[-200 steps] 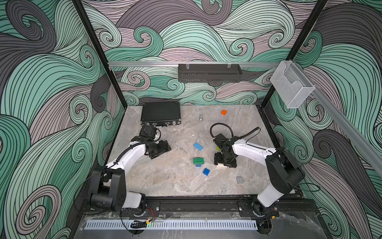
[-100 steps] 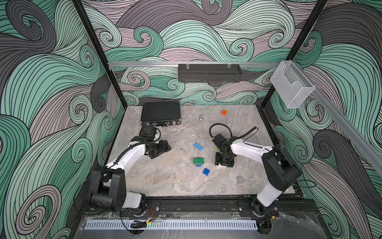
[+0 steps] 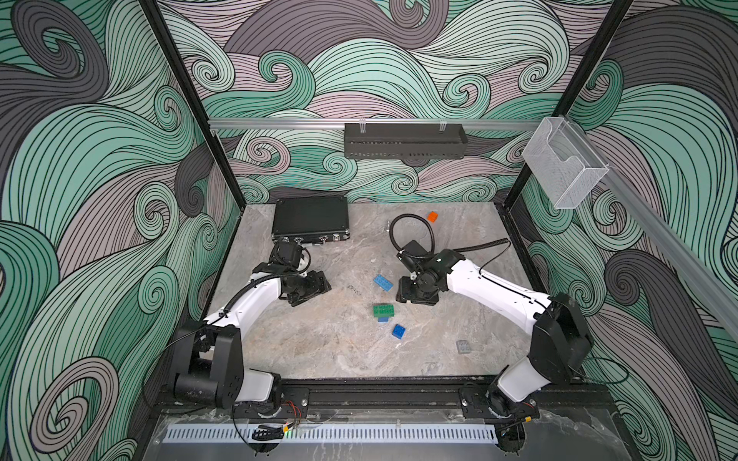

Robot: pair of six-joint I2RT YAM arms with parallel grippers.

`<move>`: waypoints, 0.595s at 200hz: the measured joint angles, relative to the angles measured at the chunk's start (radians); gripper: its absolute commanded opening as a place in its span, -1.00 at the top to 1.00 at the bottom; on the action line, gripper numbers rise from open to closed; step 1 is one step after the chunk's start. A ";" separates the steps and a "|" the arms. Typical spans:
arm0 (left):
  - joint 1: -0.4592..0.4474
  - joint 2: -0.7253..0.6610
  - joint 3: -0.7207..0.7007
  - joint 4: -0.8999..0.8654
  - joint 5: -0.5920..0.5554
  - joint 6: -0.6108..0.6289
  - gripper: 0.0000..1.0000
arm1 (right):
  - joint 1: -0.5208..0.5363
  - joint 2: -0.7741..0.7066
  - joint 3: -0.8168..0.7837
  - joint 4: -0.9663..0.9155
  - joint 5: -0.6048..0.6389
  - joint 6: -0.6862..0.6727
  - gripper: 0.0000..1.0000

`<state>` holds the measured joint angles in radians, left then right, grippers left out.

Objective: Assemble a carrot with lego
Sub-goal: Assemble the lego brick with the lego brick.

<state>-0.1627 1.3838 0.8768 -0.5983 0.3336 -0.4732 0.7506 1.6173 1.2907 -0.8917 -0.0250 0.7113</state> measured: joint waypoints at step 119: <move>-0.005 -0.035 0.000 0.000 0.072 0.045 -0.64 | 0.156 0.237 0.216 -0.103 0.015 0.023 0.10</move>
<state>-0.1673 1.3487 0.8768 -0.5980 0.4057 -0.4286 0.9062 1.8542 1.5070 -0.9947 -0.0097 0.7338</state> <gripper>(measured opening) 0.819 0.596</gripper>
